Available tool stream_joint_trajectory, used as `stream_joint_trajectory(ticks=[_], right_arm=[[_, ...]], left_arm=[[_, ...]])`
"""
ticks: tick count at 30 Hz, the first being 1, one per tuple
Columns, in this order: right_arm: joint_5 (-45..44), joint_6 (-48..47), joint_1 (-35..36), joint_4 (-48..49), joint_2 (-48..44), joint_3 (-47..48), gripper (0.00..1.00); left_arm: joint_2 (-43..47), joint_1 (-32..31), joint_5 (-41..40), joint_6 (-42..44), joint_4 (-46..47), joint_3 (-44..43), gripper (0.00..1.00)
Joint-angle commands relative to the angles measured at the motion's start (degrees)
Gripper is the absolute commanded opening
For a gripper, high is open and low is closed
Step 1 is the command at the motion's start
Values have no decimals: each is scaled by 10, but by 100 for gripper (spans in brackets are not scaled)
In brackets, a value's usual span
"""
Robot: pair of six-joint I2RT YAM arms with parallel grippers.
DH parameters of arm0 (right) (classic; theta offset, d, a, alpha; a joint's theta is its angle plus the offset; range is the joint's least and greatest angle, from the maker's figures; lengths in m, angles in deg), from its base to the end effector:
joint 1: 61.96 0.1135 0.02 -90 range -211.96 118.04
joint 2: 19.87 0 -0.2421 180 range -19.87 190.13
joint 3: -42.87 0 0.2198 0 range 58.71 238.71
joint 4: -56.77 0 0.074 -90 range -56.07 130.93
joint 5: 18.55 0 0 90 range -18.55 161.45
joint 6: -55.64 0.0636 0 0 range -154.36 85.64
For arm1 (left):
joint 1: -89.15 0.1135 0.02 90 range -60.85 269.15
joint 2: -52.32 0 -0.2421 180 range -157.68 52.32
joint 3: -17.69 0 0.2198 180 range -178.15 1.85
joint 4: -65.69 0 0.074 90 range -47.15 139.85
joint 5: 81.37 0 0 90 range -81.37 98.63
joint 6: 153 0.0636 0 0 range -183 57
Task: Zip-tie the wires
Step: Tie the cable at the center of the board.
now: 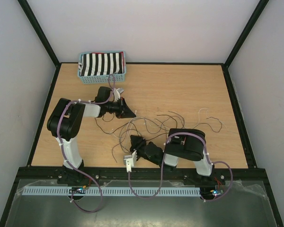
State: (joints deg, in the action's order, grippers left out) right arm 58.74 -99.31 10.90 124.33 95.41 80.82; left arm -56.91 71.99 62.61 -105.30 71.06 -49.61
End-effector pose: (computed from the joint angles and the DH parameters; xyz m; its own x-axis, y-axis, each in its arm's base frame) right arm 0.1035 0.2880 0.0949 0.7654 -0.5168 -0.3834 -0.4129 0.0625 -0.9086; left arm 0.3219 -0.1532 0.1289 -0.9555 -0.1192 -0.2699 0.2044 0.3921 -0.8969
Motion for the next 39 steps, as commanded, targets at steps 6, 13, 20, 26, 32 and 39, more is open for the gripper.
stream_joint_trajectory(ticks=[6, 13, 20, 26, 32, 39], right_arm=[[-4, -15, -16, -38, 35, 20, 45], [7, -21, -10, 27, 61, 26, 45], [15, -8, 14, 34, 59, 16, 44], [10, -7, 34, 30, 62, 16, 43], [8, -8, 45, 26, 58, 14, 42], [6, -12, 53, 26, 65, 21, 39]], left_arm=[[9, -7, 9, -6, -1, -7, 0], [5, -9, 7, -11, -1, -8, 0], [0, -10, 5, -14, -1, -10, 0], [2, -10, 4, -14, -1, -9, 0], [0, -12, 3, -14, -1, -11, 0], [-2, -15, -1, -17, -1, -13, 0]])
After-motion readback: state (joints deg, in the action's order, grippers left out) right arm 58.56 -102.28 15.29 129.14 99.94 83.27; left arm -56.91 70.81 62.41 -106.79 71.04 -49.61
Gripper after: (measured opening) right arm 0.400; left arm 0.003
